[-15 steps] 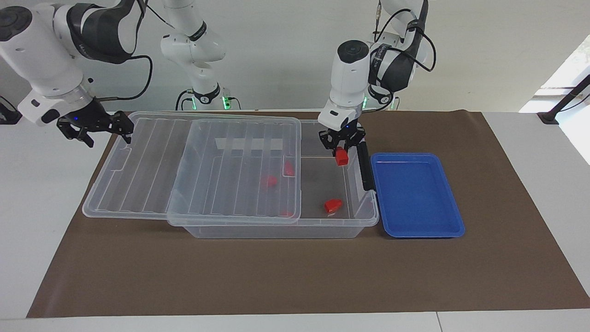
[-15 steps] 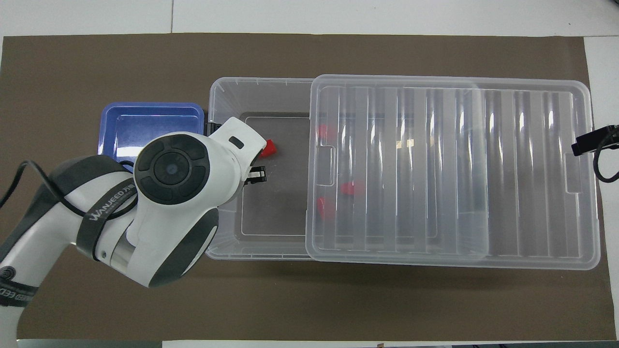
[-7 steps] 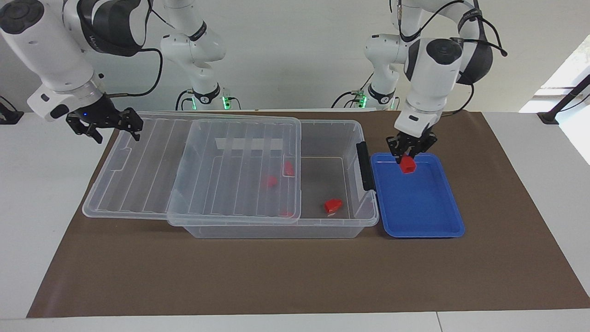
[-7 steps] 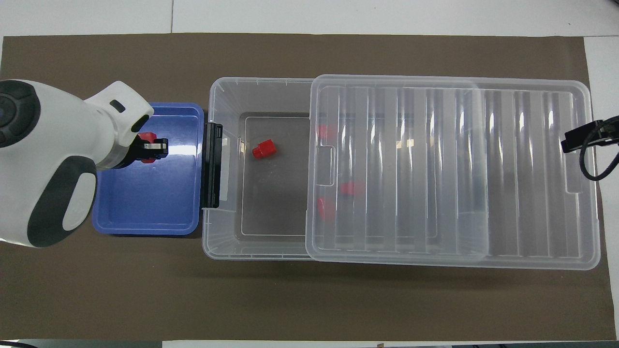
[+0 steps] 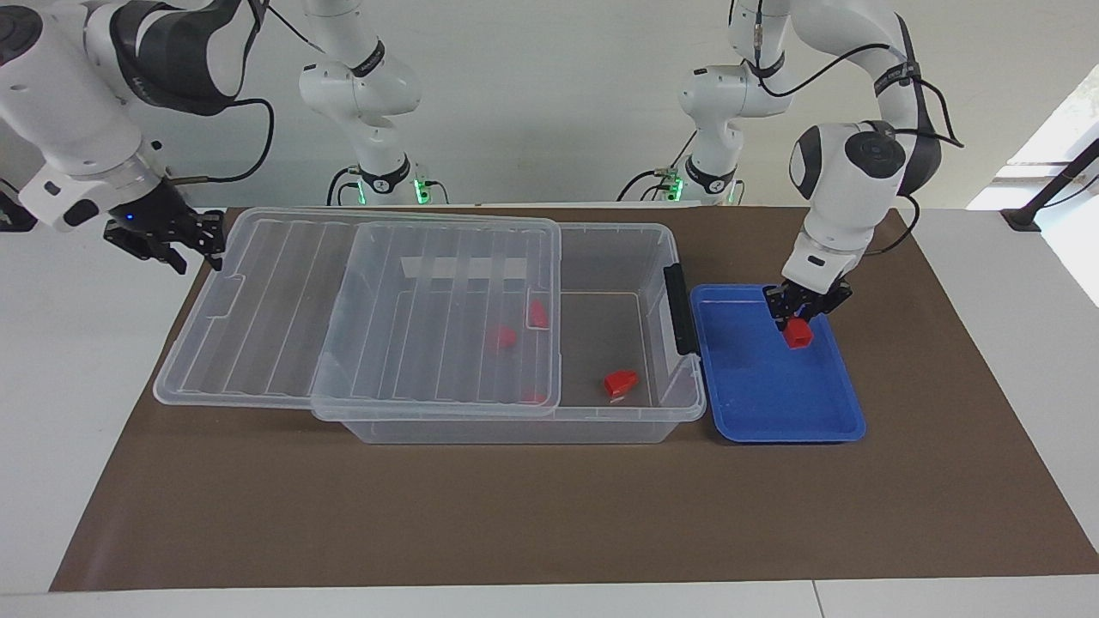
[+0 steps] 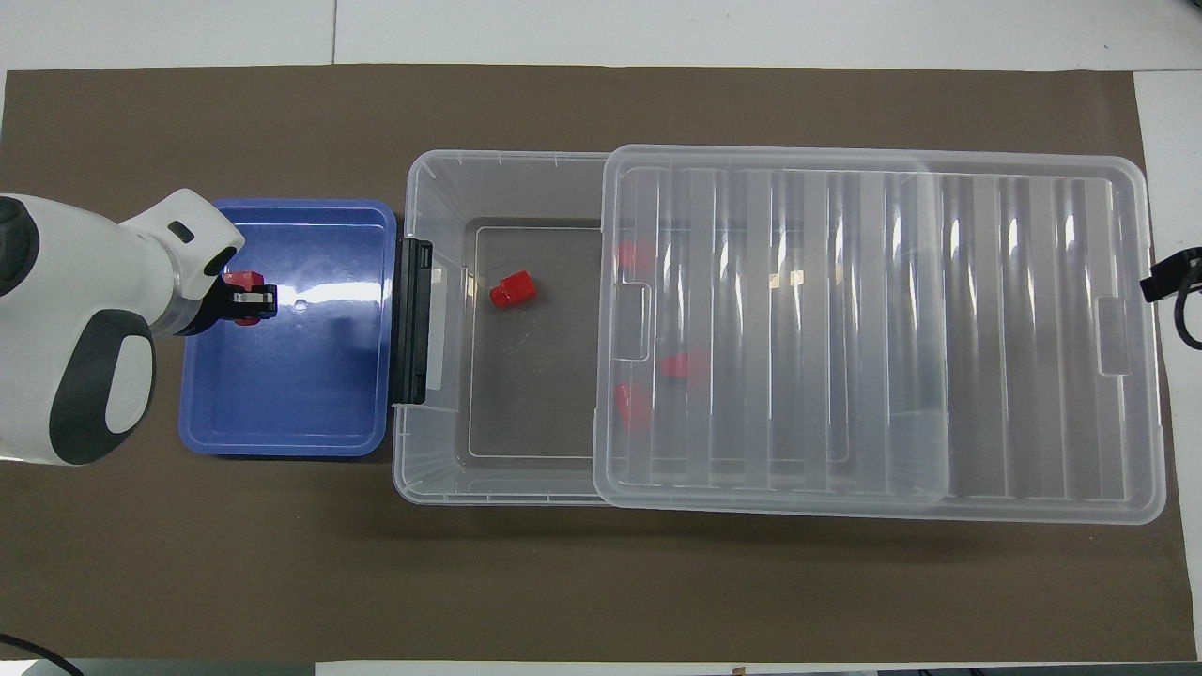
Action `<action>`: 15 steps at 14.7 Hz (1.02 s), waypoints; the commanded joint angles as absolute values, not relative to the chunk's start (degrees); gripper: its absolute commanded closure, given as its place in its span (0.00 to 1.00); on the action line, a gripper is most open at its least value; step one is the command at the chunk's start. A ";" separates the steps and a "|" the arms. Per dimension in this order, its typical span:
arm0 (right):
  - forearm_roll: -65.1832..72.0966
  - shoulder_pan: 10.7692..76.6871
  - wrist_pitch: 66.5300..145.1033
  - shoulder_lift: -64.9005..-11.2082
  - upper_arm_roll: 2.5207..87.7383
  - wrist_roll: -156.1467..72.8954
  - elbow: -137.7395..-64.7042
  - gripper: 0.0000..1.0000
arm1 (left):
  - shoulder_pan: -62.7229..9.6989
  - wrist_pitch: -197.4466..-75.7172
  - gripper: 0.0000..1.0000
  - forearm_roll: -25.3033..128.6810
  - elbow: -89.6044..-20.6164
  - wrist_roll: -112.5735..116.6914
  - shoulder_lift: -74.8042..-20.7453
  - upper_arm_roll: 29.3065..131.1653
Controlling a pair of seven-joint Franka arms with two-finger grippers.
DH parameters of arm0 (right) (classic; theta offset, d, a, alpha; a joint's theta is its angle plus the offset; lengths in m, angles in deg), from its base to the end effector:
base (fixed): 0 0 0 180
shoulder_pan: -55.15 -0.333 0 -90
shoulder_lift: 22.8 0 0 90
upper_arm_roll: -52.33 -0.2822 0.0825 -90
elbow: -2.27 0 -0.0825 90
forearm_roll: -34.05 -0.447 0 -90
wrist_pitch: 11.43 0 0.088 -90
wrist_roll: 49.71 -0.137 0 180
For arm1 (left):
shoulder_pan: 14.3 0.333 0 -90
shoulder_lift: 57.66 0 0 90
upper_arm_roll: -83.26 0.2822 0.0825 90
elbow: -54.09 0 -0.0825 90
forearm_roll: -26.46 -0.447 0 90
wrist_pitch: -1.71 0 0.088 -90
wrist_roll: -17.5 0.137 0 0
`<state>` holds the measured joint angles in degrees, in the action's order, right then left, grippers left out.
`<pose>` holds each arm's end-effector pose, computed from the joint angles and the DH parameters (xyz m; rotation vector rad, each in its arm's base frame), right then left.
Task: Place red block in blue tray from box
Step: 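Carry the red block with the left gripper into the blue tray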
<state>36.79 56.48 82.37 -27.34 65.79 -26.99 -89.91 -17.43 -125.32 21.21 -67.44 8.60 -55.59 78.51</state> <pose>0.6169 -0.1657 0.4977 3.0851 0.2210 -0.1044 0.6018 -0.0781 0.3022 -3.0770 0.0540 -0.1076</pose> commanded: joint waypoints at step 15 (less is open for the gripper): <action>36.51 56.03 100.02 -25.61 69.56 -25.88 -106.80 1.00 | -15.88 -129.71 0.00 21.10 -68.01 8.36 -52.29 77.81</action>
